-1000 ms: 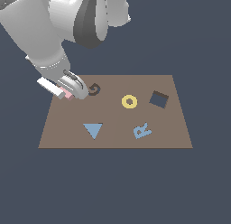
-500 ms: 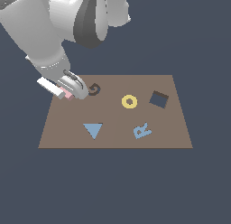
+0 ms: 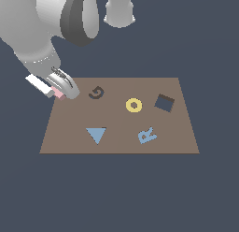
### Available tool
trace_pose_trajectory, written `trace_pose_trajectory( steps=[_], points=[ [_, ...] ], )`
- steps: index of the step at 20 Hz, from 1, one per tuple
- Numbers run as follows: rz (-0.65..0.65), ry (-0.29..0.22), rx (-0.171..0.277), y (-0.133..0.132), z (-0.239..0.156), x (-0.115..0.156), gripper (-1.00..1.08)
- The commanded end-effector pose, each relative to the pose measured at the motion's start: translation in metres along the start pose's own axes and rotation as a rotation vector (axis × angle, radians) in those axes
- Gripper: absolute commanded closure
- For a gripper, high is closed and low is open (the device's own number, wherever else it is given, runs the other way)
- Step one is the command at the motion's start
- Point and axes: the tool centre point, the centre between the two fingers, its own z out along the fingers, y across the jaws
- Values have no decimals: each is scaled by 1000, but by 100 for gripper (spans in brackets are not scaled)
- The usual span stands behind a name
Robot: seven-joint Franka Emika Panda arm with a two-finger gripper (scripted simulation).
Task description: Insert a designated object into the corresponding slot on a board.
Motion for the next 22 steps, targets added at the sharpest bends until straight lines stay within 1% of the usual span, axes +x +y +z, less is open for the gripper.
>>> trace_pose_trajectory(
  steps=[1, 5, 11, 17, 22],
  points=[
    [25, 13, -5, 18, -5, 7, 108],
    [55, 22, -10, 33, -8, 11, 108],
    [44, 20, -9, 30, -7, 10, 108],
    [-27, 17, -8, 21, -7, 8, 108],
    [-133, 14, -8, 8, -6, 6, 108]
  ],
)
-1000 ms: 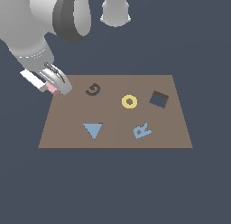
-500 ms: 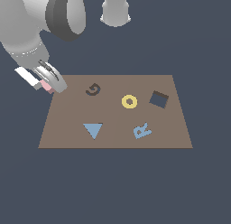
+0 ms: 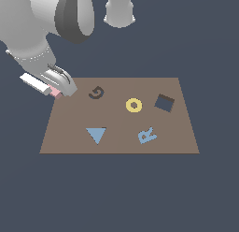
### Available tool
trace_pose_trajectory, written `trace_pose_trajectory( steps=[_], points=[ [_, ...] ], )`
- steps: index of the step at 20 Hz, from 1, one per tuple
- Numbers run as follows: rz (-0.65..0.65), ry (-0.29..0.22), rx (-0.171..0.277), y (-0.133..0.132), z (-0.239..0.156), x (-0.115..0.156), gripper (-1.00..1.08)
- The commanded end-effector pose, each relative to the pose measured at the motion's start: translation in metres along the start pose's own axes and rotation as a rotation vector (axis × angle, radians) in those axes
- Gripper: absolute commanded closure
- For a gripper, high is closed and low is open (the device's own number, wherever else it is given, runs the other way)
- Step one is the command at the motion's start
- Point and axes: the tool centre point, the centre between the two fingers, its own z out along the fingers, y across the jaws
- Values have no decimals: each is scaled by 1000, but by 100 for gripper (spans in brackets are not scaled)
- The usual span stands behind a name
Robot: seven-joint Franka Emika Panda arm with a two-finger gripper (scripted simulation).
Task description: Insert a designated object into the corresponding slot on a board.
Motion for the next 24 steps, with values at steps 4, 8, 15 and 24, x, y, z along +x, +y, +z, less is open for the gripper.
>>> trace_pose_trajectory(
  steps=[4, 8, 15, 24],
  points=[
    [-153, -4, 2, -20, 1, -2, 108],
    [-299, -7, 5, -38, 1, -5, 108],
    [-622, -13, 11, -78, 3, -14, 108],
    [-1073, -18, 21, -132, 4, -30, 108]
  ],
)
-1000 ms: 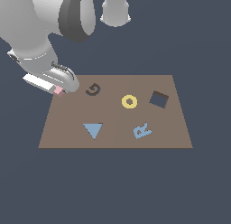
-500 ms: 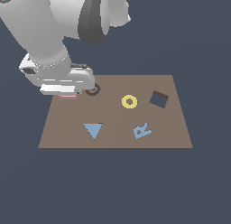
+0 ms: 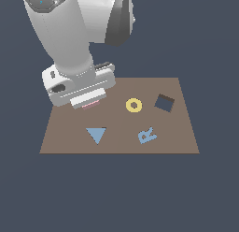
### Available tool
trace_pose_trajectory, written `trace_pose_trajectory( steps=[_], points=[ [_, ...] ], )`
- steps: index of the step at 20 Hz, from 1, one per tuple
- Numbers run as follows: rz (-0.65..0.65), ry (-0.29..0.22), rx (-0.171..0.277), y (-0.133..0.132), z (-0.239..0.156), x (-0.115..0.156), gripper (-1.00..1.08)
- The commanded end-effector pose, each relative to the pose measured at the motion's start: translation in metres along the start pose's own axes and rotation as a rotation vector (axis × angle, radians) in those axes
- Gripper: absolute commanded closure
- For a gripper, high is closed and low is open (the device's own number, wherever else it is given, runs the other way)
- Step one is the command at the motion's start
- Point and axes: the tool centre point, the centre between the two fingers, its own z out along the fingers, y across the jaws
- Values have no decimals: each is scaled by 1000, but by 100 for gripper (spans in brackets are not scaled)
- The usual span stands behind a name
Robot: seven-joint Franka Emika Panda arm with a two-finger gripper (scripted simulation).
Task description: Insert a designated object into the corresponding slot on a board.
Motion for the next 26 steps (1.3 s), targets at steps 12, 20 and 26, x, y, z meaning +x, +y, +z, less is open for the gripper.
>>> trace_pose_trajectory(
  steps=[12, 20, 26],
  points=[
    [-677, 0, 10, -69, 1, 50, 108],
    [-1076, 4, 14, -113, 0, 74, 108],
    [-1374, 8, 15, -147, -1, 91, 108]
  ],
)
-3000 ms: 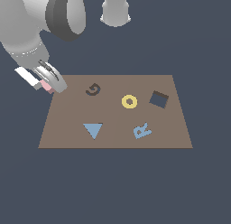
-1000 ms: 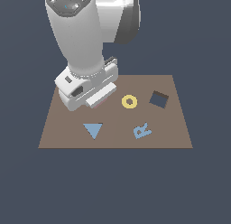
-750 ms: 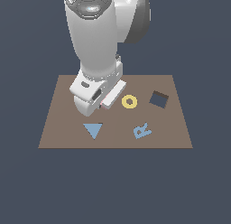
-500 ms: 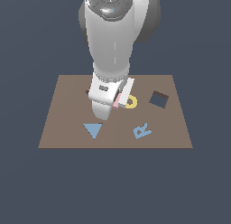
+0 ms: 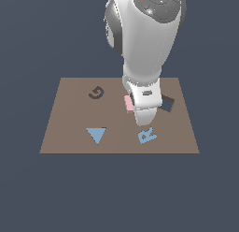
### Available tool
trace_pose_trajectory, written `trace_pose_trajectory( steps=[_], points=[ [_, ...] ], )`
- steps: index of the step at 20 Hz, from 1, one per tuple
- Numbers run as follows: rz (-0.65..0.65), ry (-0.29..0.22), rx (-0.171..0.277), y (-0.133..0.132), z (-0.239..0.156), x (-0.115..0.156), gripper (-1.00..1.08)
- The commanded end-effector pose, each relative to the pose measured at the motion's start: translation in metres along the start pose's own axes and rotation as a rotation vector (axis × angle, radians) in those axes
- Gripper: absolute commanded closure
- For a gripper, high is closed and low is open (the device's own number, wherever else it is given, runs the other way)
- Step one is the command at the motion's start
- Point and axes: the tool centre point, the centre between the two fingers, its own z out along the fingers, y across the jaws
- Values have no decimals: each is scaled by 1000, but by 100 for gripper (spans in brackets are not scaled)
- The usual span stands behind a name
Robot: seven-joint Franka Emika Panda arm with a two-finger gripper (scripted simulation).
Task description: Insert a designated object into the corresponding slot on a board.
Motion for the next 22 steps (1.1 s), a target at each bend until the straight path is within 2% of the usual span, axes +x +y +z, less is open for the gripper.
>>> trace_pose_trajectory(
  steps=[1, 12, 22],
  points=[
    [-127, 0, -1, 3, -1, 16, 108],
    [-605, 2, -4, 8, -3, 76, 108],
    [-855, 2, -7, 9, -5, 107, 108]
  ],
)
